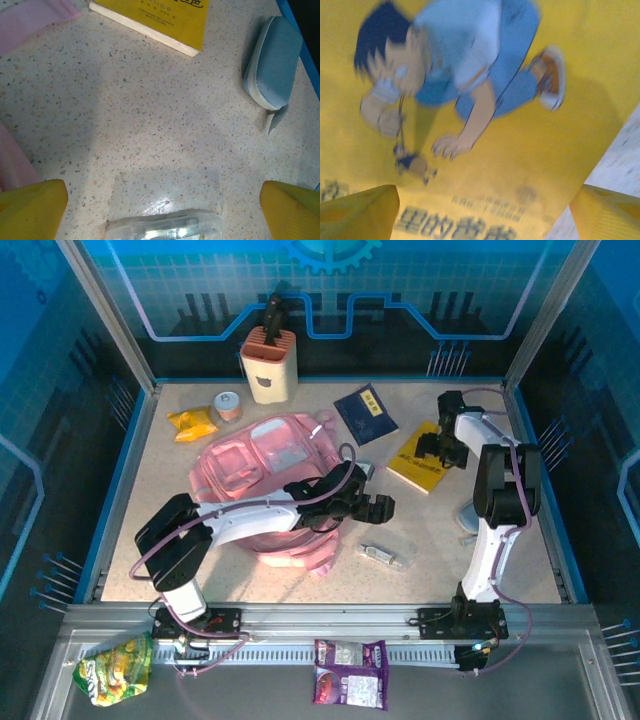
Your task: Pack the student bag
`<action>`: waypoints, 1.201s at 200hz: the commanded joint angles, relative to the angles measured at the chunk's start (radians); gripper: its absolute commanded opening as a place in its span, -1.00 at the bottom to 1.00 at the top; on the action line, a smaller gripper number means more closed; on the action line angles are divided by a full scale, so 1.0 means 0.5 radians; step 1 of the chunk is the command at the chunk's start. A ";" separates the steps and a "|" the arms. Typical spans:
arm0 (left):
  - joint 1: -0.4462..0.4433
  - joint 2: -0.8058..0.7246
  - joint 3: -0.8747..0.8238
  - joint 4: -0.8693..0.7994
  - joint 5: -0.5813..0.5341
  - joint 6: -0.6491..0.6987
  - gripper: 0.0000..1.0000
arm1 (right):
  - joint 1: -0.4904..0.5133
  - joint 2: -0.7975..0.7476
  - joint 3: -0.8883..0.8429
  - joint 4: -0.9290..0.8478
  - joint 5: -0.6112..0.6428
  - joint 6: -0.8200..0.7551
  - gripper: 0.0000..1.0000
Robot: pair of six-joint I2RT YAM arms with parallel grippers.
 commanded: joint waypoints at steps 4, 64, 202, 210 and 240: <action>-0.007 -0.099 -0.047 0.087 -0.046 -0.085 0.98 | 0.119 -0.246 -0.211 -0.020 -0.059 0.015 0.78; -0.007 0.201 0.266 0.070 -0.074 -0.101 0.99 | 0.109 -0.706 -0.641 0.207 -0.227 0.097 0.86; 0.164 1.107 1.141 -0.122 -0.142 -0.499 0.75 | -0.055 -0.719 -0.901 0.508 -0.450 0.419 1.00; 0.171 1.115 1.132 -0.082 -0.132 -0.491 0.72 | -0.062 -0.694 -0.902 0.569 -0.478 0.423 0.95; 0.188 1.076 1.044 0.043 -0.098 -0.470 0.59 | -0.025 -0.568 -0.837 0.569 -0.476 0.441 0.85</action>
